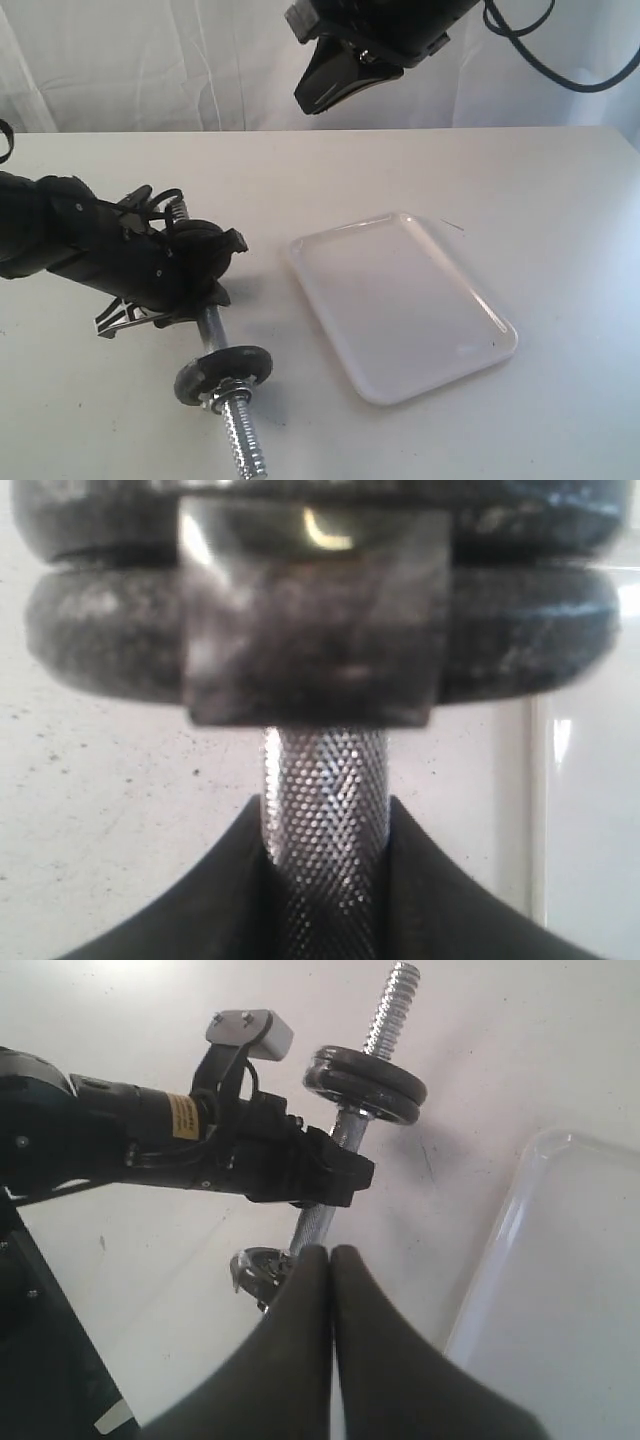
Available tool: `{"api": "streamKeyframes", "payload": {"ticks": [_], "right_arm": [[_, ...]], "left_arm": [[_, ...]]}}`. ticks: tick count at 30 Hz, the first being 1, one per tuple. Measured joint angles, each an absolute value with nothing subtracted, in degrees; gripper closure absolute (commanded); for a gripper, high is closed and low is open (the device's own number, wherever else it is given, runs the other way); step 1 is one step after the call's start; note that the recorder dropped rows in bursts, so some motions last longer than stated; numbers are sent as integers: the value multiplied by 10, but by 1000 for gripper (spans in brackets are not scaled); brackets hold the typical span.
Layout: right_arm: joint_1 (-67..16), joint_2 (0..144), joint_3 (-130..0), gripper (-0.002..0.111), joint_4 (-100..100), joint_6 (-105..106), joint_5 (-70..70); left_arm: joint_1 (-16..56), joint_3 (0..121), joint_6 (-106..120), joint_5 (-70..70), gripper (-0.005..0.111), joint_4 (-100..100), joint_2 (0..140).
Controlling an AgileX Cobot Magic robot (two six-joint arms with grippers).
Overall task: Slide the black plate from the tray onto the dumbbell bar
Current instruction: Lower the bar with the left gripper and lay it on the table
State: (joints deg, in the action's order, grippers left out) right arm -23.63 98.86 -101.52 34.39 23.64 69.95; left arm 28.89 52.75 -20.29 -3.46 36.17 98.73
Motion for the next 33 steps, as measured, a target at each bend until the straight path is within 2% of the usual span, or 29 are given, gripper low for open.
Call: {"api": "streamKeyframes", "payload": {"ticks": [33], "right_arm": [[-236, 986, -1015, 108, 321, 229, 699]], "left_arm": [[301, 534, -213, 6, 107, 380, 1012]]}}
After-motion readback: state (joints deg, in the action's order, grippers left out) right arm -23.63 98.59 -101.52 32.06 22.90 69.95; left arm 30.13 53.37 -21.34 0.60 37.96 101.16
